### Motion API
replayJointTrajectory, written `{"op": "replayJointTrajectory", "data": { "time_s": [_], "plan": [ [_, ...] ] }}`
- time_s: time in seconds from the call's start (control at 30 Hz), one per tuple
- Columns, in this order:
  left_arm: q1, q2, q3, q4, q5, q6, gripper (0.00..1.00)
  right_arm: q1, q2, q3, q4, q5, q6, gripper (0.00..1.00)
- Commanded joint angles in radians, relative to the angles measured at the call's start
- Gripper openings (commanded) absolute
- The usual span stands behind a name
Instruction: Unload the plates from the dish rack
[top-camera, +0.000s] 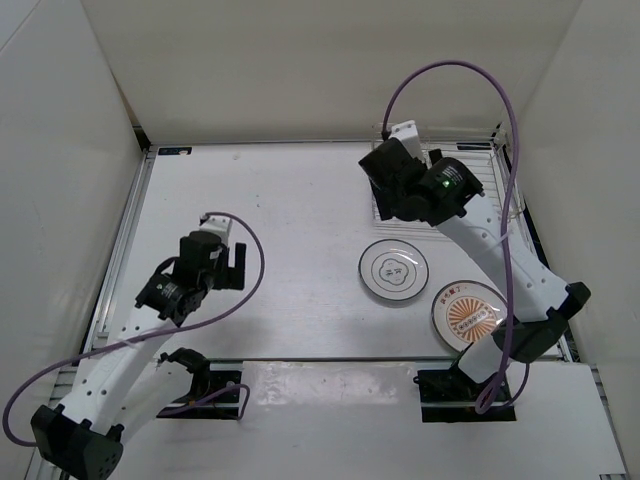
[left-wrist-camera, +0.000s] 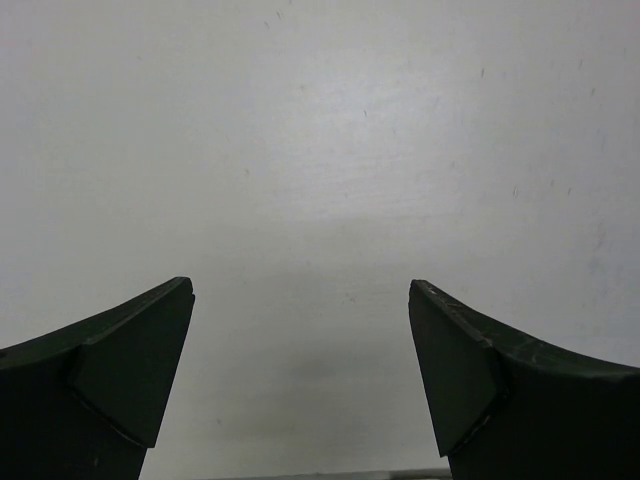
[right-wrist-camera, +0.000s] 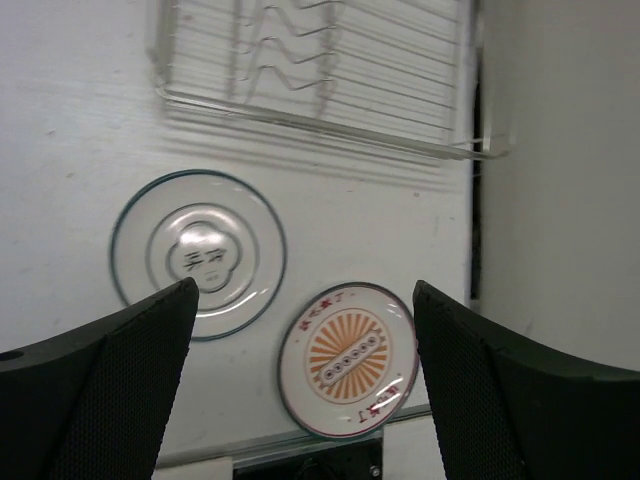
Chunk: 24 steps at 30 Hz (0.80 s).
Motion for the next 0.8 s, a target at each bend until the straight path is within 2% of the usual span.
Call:
{"op": "replayJointTrajectory", "data": {
  "time_s": [0.0,0.1,0.13,0.17,0.27,0.33,0.4,0.43,0.57,0.77],
  "plan": [
    [0.009,0.024,0.133,0.009,-0.141,-0.080,1.00,-0.012,-0.085,-0.040,-0.057,0.300,0.062,0.89],
    [0.008,0.006,0.124,0.095,-0.221,-0.144,1.00,-0.021,-0.161,-0.207,-0.085,0.362,0.087,0.89],
    [0.008,-0.014,0.074,0.125,-0.221,-0.135,1.00,-0.020,-0.177,-0.244,-0.085,0.363,0.096,0.89],
    [0.008,-0.021,0.055,0.245,-0.206,-0.118,1.00,-0.015,-0.184,-0.346,-0.095,0.342,0.102,0.89],
    [0.009,-0.005,-0.025,0.363,-0.195,-0.024,1.00,-0.018,-0.267,-0.436,-0.071,0.235,0.092,0.89],
    [0.023,0.025,-0.014,0.342,-0.186,-0.016,1.00,-0.023,-0.290,-0.468,-0.037,0.155,0.055,0.89],
    [0.074,0.055,-0.009,0.323,-0.160,-0.064,1.00,-0.021,-0.296,-0.509,0.042,0.011,0.022,0.89],
    [0.080,0.067,-0.009,0.328,-0.146,-0.087,1.00,-0.023,-0.295,-0.520,0.061,-0.014,-0.020,0.89],
    [0.095,0.101,-0.061,0.368,-0.160,-0.047,1.00,-0.026,-0.272,-0.539,0.135,0.067,-0.093,0.89],
    [0.095,0.114,-0.107,0.362,-0.186,-0.041,1.00,-0.052,-0.292,-0.572,0.171,0.089,-0.134,0.89]
  ]
}}
